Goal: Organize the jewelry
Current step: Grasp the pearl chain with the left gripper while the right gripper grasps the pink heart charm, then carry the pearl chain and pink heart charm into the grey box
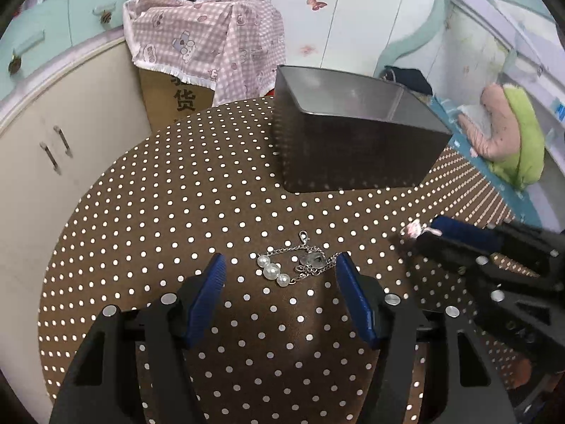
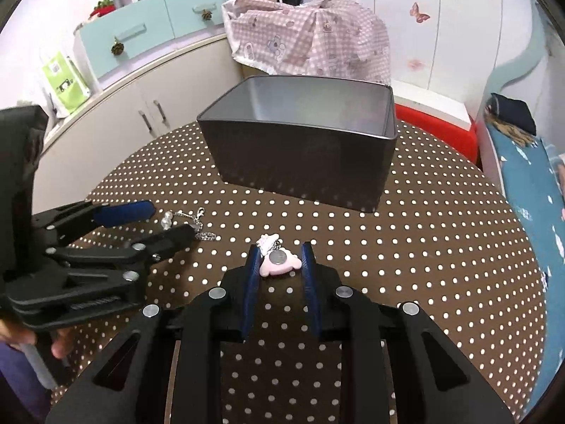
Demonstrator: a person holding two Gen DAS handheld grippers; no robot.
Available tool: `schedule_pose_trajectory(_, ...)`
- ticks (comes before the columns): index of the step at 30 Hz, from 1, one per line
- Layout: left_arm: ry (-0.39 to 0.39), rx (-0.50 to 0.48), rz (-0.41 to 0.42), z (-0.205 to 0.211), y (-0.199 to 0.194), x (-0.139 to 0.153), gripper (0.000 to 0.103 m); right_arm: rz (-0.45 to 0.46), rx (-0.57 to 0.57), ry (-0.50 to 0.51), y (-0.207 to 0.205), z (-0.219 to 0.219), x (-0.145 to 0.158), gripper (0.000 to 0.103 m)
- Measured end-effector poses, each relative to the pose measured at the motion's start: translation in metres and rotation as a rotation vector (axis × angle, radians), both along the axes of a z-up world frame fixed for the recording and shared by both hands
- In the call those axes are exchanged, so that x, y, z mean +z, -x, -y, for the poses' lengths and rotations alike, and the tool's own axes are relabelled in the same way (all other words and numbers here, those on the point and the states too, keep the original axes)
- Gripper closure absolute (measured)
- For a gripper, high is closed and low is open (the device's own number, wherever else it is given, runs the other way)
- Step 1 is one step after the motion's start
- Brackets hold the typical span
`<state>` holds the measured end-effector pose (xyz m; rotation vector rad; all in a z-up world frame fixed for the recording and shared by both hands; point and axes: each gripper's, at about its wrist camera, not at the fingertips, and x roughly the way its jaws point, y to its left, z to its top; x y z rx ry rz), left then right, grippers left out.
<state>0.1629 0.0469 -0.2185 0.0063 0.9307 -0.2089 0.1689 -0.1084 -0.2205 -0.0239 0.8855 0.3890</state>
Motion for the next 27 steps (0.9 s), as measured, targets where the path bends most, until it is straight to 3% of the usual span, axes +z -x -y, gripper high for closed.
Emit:
schedule_pose_trajectory(2,-0.077,-0.011,0.017,0.007,0.001,-0.001,0.054,0.003,-0.001,-0.006,0.0,0.001,0.002,0.079)
schedule_pose_trajectory(3,-0.089,-0.018,0.02,0.008,0.001,-0.001,0.056,0.004,0.0,-0.01,-0.001,0.001,0.004,0.079)
schedule_pose_trajectory(6,-0.082,-0.039,0.023,0.01,0.002,0.0,0.077,0.005,-0.002,-0.016,-0.001,0.002,0.005,0.079)
schedule_pose_trajectory(7,-0.081,-0.046,0.025,0.01,0.002,0.0,0.093,0.006,-0.002,-0.017,-0.001,0.002,0.005,0.079)
schedule_pose_trajectory(15,-0.025,-0.059,0.032,0.013,0.005,0.011,0.095,0.032,-0.008,-0.026,0.003,0.008,0.017,0.079)
schedule_pose_trajectory(27,0.163,-0.145,0.15,0.015,0.004,0.09,0.095,0.13,-0.039,-0.06,0.005,0.024,0.068,0.079)
